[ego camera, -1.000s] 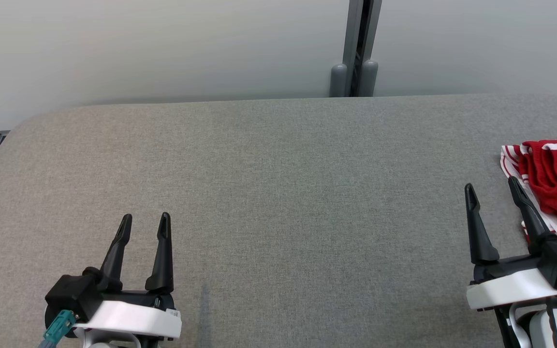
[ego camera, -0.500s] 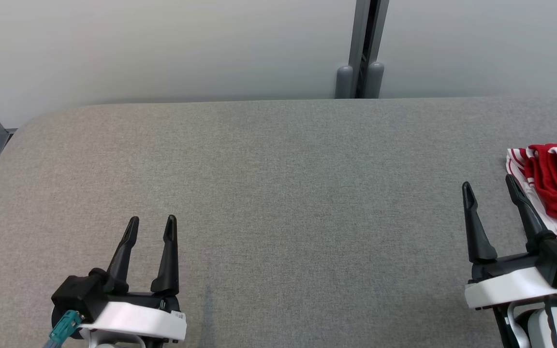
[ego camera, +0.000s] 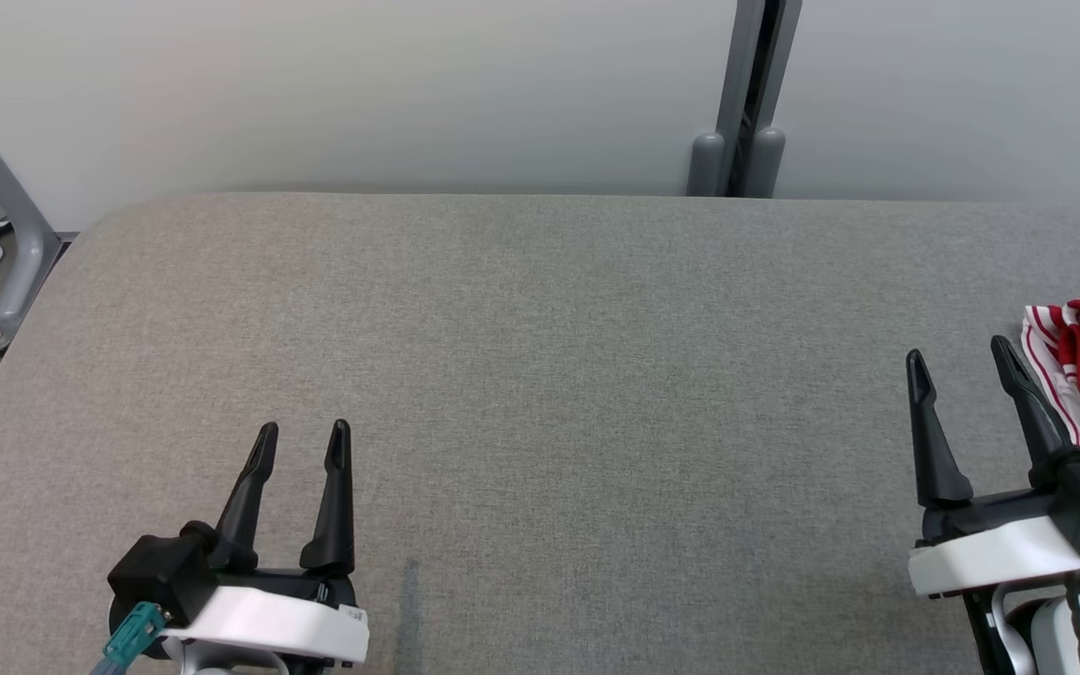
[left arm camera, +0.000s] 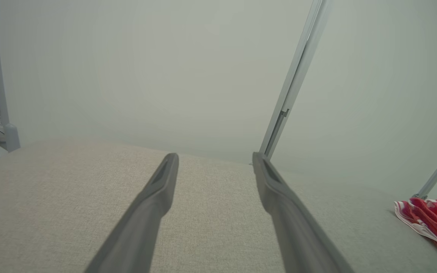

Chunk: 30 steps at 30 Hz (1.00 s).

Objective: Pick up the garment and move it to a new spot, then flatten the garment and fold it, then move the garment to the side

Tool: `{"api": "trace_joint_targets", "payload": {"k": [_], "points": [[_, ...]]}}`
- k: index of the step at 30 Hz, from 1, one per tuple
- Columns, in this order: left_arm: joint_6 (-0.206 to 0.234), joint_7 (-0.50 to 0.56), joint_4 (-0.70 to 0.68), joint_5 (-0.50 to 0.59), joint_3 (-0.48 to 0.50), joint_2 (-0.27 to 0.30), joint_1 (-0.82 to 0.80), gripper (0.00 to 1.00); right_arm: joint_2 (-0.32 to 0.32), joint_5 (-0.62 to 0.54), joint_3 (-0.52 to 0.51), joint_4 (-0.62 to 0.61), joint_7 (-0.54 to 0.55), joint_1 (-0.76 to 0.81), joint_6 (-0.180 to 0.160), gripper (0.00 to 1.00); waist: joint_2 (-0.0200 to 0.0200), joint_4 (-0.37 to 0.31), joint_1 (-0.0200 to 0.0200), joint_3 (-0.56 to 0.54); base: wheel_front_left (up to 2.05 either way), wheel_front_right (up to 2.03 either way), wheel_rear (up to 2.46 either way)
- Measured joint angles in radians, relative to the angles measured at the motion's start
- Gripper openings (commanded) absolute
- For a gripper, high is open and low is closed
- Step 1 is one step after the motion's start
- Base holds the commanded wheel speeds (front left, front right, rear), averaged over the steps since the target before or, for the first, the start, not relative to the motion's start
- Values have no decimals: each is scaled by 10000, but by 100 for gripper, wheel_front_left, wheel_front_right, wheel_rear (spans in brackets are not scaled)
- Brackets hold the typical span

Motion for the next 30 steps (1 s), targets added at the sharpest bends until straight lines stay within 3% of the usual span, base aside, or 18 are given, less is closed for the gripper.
{"api": "trace_joint_targets", "payload": {"k": [13,14,19,30], "points": [[-25,0,15,-199,33,4,16,100,-38,-4,42,46,0,5,0,100,0,68,0,3,0,0,0],[-25,0,61,-230,33,-4,26,0,-29,-2,38,82,2,19,0,0,0,73,0,1,0,0,0],[-25,12,497,-291,-29,-67,379,0,117,54,52,566,94,407,0,0,0,67,0,-1,0,0,0],[-75,359,775,-1929,-77,-67,211,0,144,2082,-472,675,788,430,0,0,0,-51,0,-35,0,0,0]]}}
